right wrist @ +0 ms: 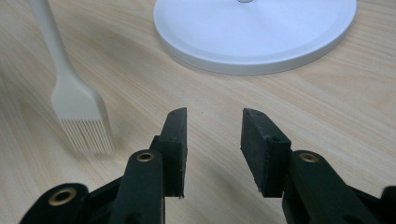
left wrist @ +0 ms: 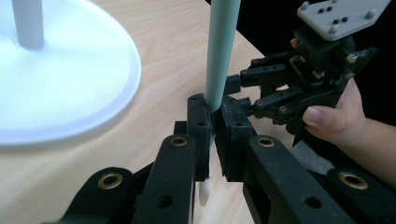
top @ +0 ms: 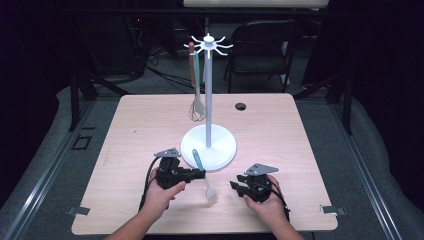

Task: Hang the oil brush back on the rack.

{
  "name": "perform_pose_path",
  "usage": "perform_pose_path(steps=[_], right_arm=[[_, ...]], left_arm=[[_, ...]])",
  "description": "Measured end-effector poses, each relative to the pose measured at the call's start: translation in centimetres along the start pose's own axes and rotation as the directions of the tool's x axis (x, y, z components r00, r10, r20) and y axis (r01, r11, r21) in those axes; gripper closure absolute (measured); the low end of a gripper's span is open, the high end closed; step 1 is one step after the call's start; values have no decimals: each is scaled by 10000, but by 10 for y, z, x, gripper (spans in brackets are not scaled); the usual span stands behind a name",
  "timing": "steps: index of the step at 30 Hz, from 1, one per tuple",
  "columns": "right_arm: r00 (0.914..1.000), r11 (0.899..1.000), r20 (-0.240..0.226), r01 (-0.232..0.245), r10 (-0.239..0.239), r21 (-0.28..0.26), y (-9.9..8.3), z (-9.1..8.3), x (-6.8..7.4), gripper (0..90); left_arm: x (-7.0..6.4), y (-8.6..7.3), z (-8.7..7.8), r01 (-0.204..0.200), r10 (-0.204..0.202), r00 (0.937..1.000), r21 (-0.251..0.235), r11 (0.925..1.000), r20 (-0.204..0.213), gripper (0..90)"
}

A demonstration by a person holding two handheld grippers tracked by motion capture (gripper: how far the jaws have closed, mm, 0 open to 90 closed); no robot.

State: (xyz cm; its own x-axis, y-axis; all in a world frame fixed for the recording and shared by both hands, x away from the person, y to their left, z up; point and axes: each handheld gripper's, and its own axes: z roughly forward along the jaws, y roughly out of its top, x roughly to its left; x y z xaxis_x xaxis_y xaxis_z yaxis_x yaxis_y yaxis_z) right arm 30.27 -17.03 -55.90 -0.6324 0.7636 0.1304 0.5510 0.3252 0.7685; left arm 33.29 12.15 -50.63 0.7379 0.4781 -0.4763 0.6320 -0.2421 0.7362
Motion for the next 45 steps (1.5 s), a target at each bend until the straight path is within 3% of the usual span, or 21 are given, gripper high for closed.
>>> perform_pose_path(steps=[1, 3, 5, 6, 10, 11, 12, 18, 22, 23, 26, 37, 42, 45], right_arm=[[10000, 10000, 70, -7, 7, 21, 0, 0, 0, 616], [10000, 10000, 22, -27, 27, 85, 0, 0, -1, 614], [10000, 10000, 27, -51, 51, 61, -1, 1, -1, 608], [10000, 10000, 26, -59, 58, 68, -1, 1, -1, 605], [10000, 10000, 63, -35, 35, 43, -1, 1, 0, 603], [10000, 10000, 61, -71, 71, 7, -1, 1, 0, 603], [10000, 10000, 64, -76, 76, 6, -1, 1, -1, 602], [9999, 9999, 61, -154, 153, 46, -2, 2, -2, 600], [9999, 9999, 67, -121, 121, 95, -2, 3, -3, 604], [9999, 9999, 67, -121, 121, 95, -2, 3, -3, 604], [9999, 9999, 32, -162, 162, 21, -2, 3, -3, 605], [10000, 9999, -35, -78, 78, 126, -2, 4, -2, 607], [9999, 9999, -148, 28, -26, 119, -2, 5, 0, 607], [9999, 10000, -152, 21, -20, 84, -2, 5, 0, 607]], left_arm=[[-4, 12, -4, -440, 442, 9989, 147, 9989, -145, 847], [-8, 25, -8, -897, 907, 9952, 285, 9956, -367, 847], [-10, 32, -10, -1090, 1103, 9927, 304, 9936, -477, 847], [-14, 47, -16, -1398, 1413, 9883, 299, 9897, -571, 847], [-22, 75, -24, -2005, 2024, 9774, 352, 9791, -612, 847], [-22, 75, -24, -2005, 2024, 9774, 352, 9791, -612, 847], [-26, 88, -28, -2261, 2287, 9712, 446, 9731, -660, 847], [-38, 126, -35, -3009, 3055, 9505, 783, 9505, -561, 847], [-41, 150, -39, -3258, 3325, 9410, 972, 9404, -631, 848], [-41, 150, -39, -3258, 3325, 9410, 972, 9404, -631, 848], [-44, 172, -45, -3364, 3428, 9377, 997, 9364, -565, 848], [-53, 221, -56, -3191, 3235, 9439, 698, 9452, -660, 848], [-57, 234, -57, -3213, 3255, 9430, 652, 9447, -690, 848], [-55, 238, -58, -3063, 3090, 9494, 519, 9505, -564, 848]])
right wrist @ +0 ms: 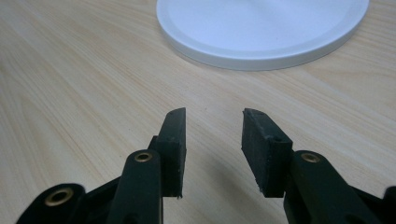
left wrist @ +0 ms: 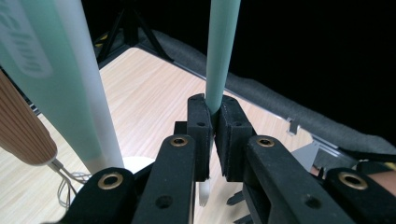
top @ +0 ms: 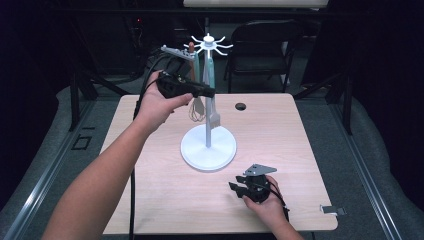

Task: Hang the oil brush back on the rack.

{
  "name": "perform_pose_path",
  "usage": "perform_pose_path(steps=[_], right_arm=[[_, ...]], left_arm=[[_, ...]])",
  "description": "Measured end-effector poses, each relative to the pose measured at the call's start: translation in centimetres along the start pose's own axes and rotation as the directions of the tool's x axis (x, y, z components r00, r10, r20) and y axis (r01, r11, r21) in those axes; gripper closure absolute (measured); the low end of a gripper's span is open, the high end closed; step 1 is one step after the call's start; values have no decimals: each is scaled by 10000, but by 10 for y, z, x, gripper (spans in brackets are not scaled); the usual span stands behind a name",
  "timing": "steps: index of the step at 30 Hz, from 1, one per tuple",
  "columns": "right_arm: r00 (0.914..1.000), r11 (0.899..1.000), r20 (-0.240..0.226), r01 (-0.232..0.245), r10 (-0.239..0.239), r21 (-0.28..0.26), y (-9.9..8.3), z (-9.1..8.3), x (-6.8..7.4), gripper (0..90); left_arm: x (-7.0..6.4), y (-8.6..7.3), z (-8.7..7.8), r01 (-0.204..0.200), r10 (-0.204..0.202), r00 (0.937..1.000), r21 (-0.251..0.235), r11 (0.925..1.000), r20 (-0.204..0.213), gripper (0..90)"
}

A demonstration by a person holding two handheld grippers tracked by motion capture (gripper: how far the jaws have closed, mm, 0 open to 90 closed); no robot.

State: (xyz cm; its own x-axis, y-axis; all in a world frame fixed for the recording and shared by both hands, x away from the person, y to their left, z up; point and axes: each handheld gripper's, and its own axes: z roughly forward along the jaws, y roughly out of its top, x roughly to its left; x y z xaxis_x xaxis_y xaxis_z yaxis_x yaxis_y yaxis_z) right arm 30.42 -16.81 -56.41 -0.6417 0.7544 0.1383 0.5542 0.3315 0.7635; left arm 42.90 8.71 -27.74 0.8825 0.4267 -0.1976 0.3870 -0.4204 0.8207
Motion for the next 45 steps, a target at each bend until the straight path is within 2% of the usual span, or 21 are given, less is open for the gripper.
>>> perform_pose_path(steps=[6, 8, 11, 16, 22, 26, 31, 32, 33, 34, 35, 36, 40, 41, 42, 43, 44, 45], right_arm=[[10000, 10000, -28, 22, -22, 18, 0, 1, 2, 607], [9999, 9998, -47, 158, -158, 96, 0, 1, 2, 607], [9999, 9999, -50, 110, -110, 37, 0, 2, 3, 607], [9999, 9999, 46, 126, -127, 100, 0, 0, 2, 604], [9999, 10000, 79, 89, -89, -19, 0, 0, 0, 596], [9999, 10000, 104, 71, -71, -52, 0, -1, 0, 591], [9998, 9999, 175, 13, -10, -137, 0, -2, -2, 578], [9997, 9999, 230, 16, -13, -135, 0, -2, -3, 577], [9998, 9999, 218, -6, 9, -150, 0, -2, -3, 576], [9997, 9998, 225, 16, -12, -178, 0, -2, -3, 575], [9997, 9998, 225, 16, -12, -178, 0, -2, -3, 575], [9997, 9998, 242, 9, -4, -200, 0, -3, -4, 574], [9996, 9998, 282, 37, -32, -194, 0, -3, -4, 571], [9996, 9998, 280, 31, -26, -199, 0, -3, -4, 571], [9996, 9998, 297, 43, -38, -193, 0, -3, -4, 570], [9995, 9998, 311, 48, -42, -199, 0, -3, -4, 567], [9995, 9998, 299, 52, -46, -198, 0, -3, -4, 565], [9995, 9998, 303, 54, -48, -191, 0, -3, -4, 561]], left_arm=[[9, -1, 1, 334, -334, 9994, -46, 9994, 68, 848], [10, -1, 1, 389, -389, 9992, -91, 9992, 68, 848], [10, -4, 3, 389, -396, 9989, -258, 9989, -269, 841], [3, -10, 1, 89, -109, 9956, -221, 9997, -928, 668], [-6, -31, -1, -303, 284, 9877, -99, 9995, -1540, 549], [-10, -53, -3, -404, 372, 9846, -155, 9991, -1706, 493], [-12, -88, -1, -476, 488, 9776, 107, 9988, -2048, 465], [-12, -88, -1, -476, 488, 9776, 107, 9988, -2048, 465], [-11, -105, -1, -411, 402, 9780, -5, 9992, -2048, 464], [-9, -114, 0, -240, 215, 9796, -101, 9997, -1996, 459], [-9, -114, 0, -240, 215, 9796, -101, 9997, -1996, 458], [-5, -132, 0, 80, -106, 9805, -139, 9999, -1962, 457], [5, -168, 3, 557, -540, 9706, 9, 9984, -2346, 448], [5, -168, 3, 557, -540, 9706, 9, 9984, -2346, 446], [12, -185, 3, 959, -941, 9646, -46, 9954, -2464, 444], [12, -185, 3, 959, -941, 9646, -46, 9954, -2464, 436], [17, -202, 4, 1285, -1265, 9562, -100, 9917, -2639, 431], [20, -209, 4, 1397, -1368, 9529, -86, 9902, -2708, 430]])
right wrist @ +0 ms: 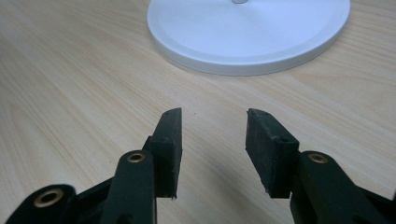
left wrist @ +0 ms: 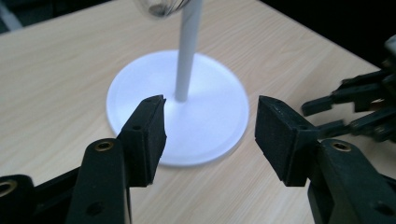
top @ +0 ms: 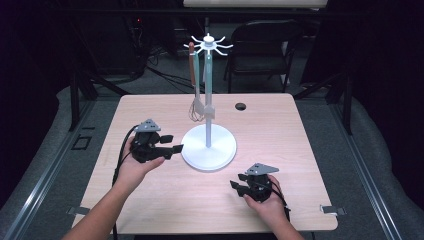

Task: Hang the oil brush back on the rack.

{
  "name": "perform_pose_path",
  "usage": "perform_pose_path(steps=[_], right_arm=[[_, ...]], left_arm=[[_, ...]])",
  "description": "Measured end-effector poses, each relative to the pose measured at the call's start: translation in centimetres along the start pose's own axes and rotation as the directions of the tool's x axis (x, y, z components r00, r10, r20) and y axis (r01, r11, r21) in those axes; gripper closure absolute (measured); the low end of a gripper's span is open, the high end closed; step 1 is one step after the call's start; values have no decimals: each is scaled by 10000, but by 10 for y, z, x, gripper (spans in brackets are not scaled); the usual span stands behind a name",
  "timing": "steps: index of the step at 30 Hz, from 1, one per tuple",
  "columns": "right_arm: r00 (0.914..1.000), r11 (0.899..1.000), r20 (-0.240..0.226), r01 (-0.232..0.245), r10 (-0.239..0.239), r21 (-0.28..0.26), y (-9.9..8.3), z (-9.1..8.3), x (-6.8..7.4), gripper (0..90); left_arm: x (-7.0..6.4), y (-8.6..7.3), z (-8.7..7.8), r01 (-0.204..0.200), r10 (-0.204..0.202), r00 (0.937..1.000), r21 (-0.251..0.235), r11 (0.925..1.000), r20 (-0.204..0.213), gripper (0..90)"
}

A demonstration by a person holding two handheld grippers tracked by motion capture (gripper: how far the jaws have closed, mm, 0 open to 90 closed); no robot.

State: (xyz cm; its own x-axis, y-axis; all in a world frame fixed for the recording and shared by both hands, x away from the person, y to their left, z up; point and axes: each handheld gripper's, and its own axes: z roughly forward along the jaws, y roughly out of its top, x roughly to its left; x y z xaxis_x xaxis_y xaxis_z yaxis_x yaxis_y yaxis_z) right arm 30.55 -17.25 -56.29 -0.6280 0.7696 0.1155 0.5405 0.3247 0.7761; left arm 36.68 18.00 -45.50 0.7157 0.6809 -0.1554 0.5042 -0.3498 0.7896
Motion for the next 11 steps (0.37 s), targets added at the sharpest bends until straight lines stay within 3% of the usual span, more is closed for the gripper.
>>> perform_pose_path(steps=[8, 11], right_arm=[[9997, 9998, 167, 205, -204, -63, -1, 1, -1, 501], [9992, 9995, 337, 242, -235, -199, -2, 1, -1, 473]], left_arm=[[20, -46, -4, 892, -906, 9938, -236, 9957, -649, 411], [24, -56, -6, 1024, -1046, 9904, -288, 9943, -901, 406]])
